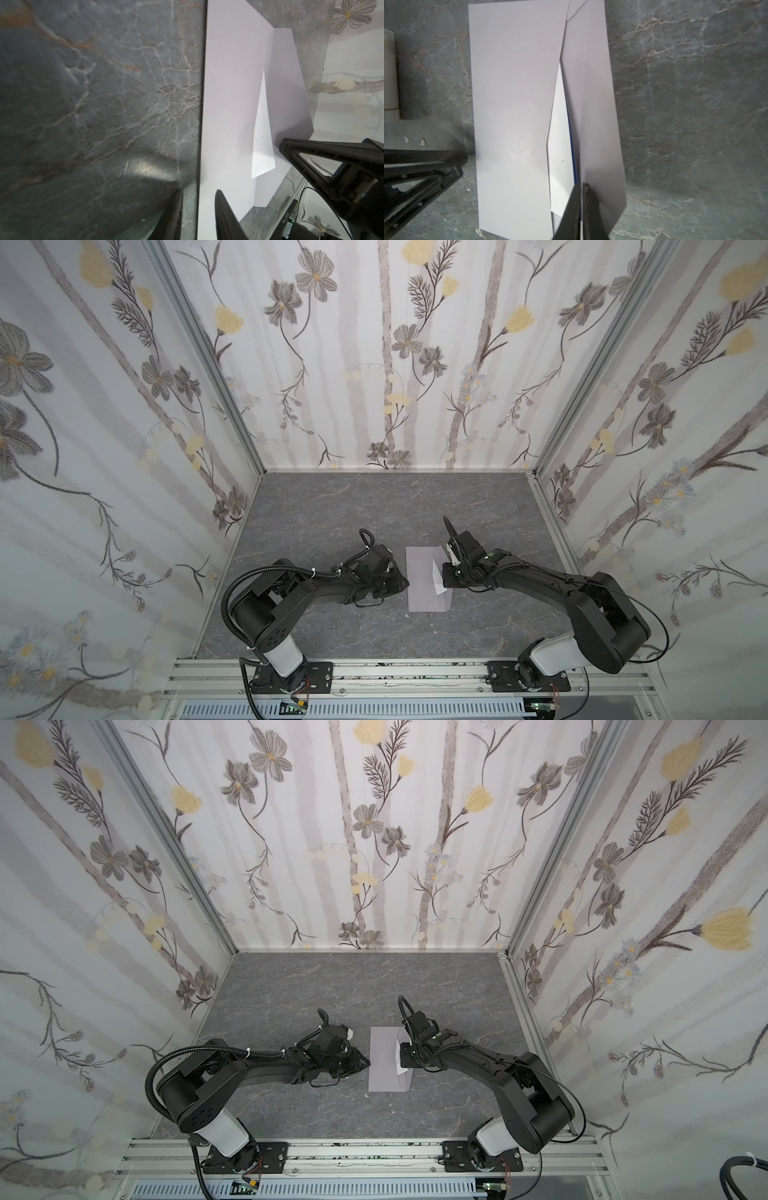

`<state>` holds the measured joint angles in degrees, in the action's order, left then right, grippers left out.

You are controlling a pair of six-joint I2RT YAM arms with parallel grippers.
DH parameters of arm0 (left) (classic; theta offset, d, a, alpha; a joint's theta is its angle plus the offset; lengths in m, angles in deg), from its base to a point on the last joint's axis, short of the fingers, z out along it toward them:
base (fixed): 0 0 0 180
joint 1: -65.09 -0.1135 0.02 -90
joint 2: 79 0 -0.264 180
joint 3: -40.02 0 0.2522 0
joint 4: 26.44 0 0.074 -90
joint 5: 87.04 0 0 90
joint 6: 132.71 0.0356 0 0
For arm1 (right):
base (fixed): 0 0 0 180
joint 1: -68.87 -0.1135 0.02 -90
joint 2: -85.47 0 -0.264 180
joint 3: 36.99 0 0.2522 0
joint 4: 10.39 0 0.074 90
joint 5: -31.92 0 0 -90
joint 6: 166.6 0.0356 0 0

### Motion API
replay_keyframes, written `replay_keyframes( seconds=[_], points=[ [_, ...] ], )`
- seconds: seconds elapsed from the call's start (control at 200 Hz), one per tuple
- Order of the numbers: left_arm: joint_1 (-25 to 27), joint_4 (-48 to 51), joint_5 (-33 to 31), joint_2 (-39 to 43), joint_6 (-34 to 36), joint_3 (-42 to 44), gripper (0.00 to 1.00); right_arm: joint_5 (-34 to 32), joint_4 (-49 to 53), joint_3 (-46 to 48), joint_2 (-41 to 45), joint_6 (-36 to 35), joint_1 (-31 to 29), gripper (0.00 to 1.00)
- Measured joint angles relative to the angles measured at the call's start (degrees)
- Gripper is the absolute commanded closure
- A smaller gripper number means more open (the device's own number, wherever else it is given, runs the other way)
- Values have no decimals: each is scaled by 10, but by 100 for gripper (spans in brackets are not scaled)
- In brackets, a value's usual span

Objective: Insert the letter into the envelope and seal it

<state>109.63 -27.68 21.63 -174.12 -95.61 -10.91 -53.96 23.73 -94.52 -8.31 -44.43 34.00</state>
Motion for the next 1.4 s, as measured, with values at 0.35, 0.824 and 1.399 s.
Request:
replay_keyframes(
  seconds=[0.35,0.824,1.399],
  points=[
    [21,-24,5,-12,-18,1,70,6,-34,25,-22,8,-13,98],
    [26,-19,8,-12,-26,-3,70,29,-67,25,-25,20,-18,90],
    [20,96,-22,56,1,4,68,15,-52,17,-15,16,-16,72]
  ],
)
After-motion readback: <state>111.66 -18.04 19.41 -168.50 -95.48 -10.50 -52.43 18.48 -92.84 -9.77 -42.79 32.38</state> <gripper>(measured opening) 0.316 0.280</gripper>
